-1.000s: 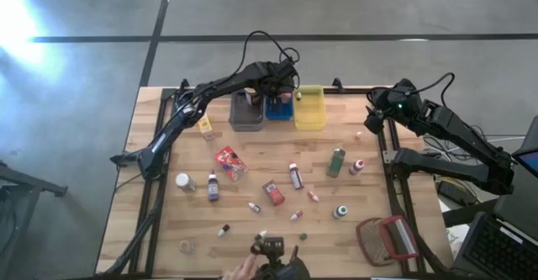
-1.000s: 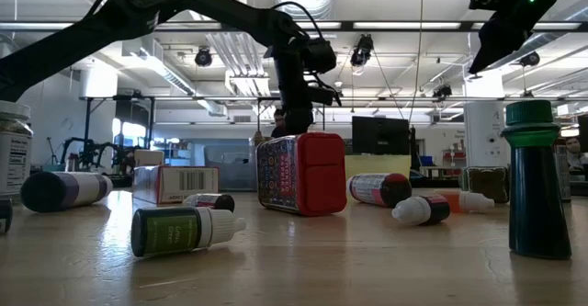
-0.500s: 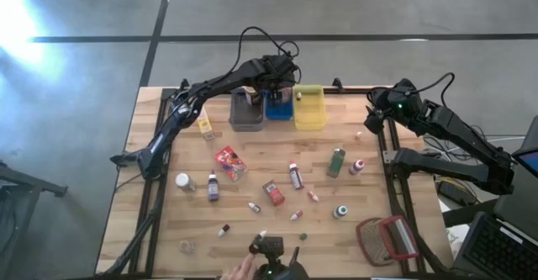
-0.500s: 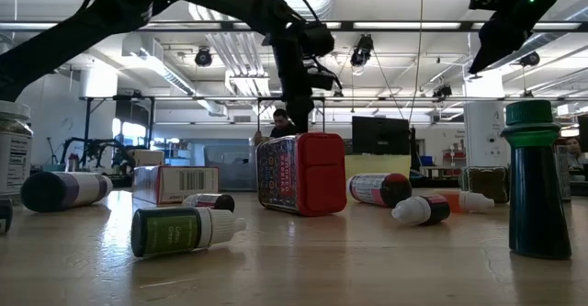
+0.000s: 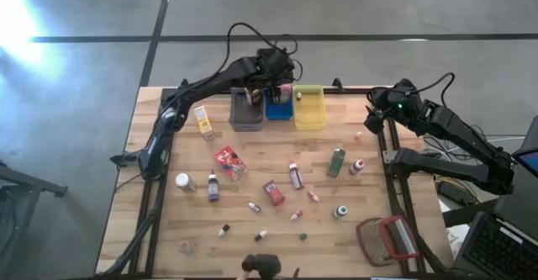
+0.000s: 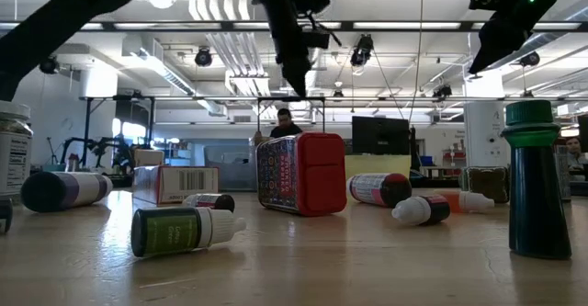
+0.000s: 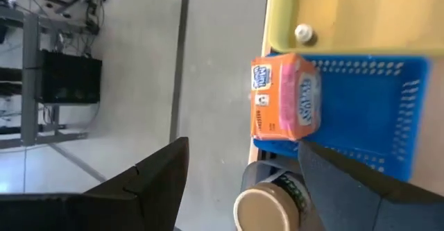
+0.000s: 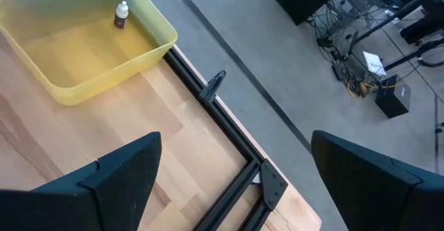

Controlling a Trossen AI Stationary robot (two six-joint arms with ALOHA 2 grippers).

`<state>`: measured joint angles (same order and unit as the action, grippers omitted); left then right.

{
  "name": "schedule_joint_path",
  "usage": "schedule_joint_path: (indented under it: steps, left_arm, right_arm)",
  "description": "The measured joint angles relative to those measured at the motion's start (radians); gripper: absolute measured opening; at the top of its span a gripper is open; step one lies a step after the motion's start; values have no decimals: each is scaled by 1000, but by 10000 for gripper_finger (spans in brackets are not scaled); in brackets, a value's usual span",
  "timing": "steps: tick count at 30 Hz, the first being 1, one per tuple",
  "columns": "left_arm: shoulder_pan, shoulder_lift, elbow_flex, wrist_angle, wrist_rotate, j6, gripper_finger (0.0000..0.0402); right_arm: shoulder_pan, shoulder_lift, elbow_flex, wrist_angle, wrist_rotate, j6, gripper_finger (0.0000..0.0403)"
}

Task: Pick & Place Kitchen Items
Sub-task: Put the red spice can into the black bin

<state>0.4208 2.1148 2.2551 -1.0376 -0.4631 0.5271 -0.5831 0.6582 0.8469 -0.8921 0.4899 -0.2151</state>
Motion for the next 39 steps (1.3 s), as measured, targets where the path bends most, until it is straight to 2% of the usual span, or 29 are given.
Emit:
schedule_joint_path:
  steps: [4,6,8,14,20,26,29,32,36,39]
  left_arm:
    - [-32,-47,-2,-26,10,-53,275]
    - [-46,-70,-3,-48,47,-82,275]
    - [-57,-97,-3,-61,115,-112,275]
    - [-70,-175,-12,-61,403,-181,275]
    - [-91,-234,-84,-59,452,-293,275]
    - [-145,-288,-238,1,459,-313,275]
    - [-170,-337,-331,75,493,-340,275]
    - [-193,-383,-430,163,594,-363,275]
    - [-229,-429,-538,242,790,-387,275]
    - [-261,-466,-593,266,867,-370,275]
  right_arm:
    - [0,0,0,0,0,-1,366]
    - [0,0,0,0,0,-2,366]
    - [0,0,0,0,0,-2,366]
    - [0,0,0,2,0,2,366]
    - [0,0,0,5,0,3,366]
    - [0,0,0,6,0,-2,366]
    - [0,0,0,6,0,-1,366]
    - [0,0,0,6,-1,2,366]
    - [0,0,0,7,0,-1,366]
    - [0,0,0,7,0,2,366]
